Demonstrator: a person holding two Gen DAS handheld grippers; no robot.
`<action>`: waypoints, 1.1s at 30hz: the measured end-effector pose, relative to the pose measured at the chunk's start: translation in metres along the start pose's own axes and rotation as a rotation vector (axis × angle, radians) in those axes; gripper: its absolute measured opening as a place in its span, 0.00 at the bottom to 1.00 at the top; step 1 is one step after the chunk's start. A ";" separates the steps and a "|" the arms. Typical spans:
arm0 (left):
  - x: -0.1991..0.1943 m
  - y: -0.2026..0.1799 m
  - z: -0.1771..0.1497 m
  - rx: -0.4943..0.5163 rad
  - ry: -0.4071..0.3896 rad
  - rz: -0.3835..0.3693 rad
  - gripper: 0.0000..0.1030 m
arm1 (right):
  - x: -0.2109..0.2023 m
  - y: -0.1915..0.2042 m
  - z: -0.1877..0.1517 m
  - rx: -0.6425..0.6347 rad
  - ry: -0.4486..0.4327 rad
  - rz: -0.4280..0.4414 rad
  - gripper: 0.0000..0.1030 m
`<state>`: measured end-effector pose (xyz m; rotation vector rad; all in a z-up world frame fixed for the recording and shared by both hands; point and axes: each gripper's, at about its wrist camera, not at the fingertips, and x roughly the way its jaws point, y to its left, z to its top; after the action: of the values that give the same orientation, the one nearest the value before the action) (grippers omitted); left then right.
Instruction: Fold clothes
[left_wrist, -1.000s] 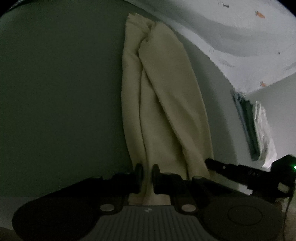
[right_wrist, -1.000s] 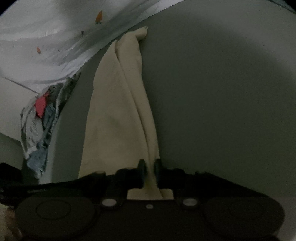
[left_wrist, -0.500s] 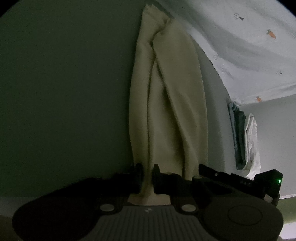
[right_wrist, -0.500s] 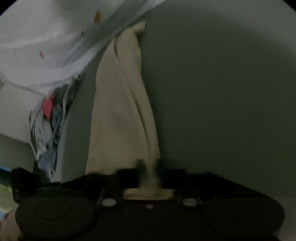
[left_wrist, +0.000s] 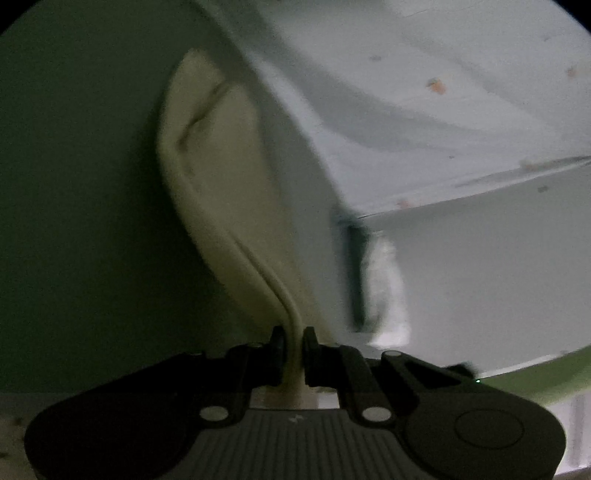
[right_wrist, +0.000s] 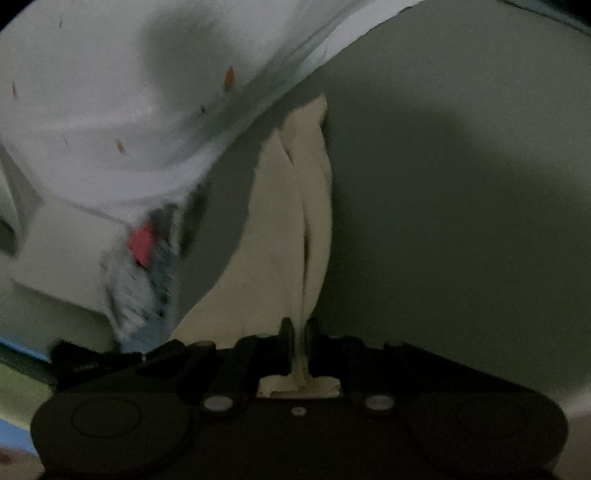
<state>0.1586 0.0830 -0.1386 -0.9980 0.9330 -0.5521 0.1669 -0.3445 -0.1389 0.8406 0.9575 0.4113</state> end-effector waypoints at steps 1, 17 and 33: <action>-0.004 -0.006 0.001 0.008 -0.010 -0.013 0.10 | -0.011 -0.001 -0.002 0.037 -0.027 0.032 0.07; 0.020 -0.039 0.080 0.032 -0.160 0.086 0.09 | 0.033 0.006 0.067 0.297 -0.212 0.274 0.07; 0.063 -0.013 0.175 -0.047 -0.230 0.118 0.09 | 0.114 -0.002 0.174 0.354 -0.218 0.288 0.07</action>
<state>0.3408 0.1099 -0.1131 -1.0177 0.7962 -0.3100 0.3750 -0.3493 -0.1501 1.3269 0.7161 0.3916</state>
